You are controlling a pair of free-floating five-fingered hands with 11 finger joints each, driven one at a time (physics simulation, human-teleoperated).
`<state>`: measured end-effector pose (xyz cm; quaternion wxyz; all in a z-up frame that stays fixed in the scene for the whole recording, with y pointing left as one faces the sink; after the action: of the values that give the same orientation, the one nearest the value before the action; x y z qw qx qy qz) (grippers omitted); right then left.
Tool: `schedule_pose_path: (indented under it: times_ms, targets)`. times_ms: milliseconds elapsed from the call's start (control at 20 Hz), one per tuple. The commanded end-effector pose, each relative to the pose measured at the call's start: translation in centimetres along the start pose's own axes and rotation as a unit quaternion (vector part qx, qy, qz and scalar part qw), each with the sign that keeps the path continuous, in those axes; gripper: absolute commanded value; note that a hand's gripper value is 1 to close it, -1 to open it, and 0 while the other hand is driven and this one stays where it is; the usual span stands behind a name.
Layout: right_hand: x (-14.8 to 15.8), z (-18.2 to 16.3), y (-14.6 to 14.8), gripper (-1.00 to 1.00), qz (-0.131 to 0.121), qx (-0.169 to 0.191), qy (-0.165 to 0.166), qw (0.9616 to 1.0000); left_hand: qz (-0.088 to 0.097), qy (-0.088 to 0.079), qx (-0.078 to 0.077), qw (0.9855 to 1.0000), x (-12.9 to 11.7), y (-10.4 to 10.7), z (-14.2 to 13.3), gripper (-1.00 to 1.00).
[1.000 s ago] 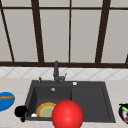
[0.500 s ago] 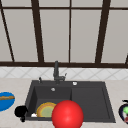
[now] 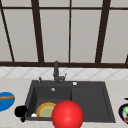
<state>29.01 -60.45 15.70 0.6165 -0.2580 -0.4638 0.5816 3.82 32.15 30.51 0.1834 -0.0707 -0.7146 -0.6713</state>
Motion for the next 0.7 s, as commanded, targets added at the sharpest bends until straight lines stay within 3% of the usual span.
schedule_pose_path:
  times_ms: [0, 300, 650]
  targets:
    - [-1.7, -0.4, 0.4, -1.00, 0.037, -0.014, 0.026, 0.9989, 0.000, 0.000, 0.000, 1.0000, 0.0, 0.0, 0.0, 0.00]
    - [-3.7, -0.9, 1.6, -1.00, 0.048, 0.001, 0.039, 0.9981, 0.000, 0.000, 0.000, 1.0000, 0.0, 0.0, 0.0, 0.00]
    - [-3.5, -5.1, 3.1, -1.00, 0.097, 0.025, 0.096, 0.9903, 0.000, 0.000, 0.000, 1.0000, 0.0, 0.0, 0.0, 0.00]
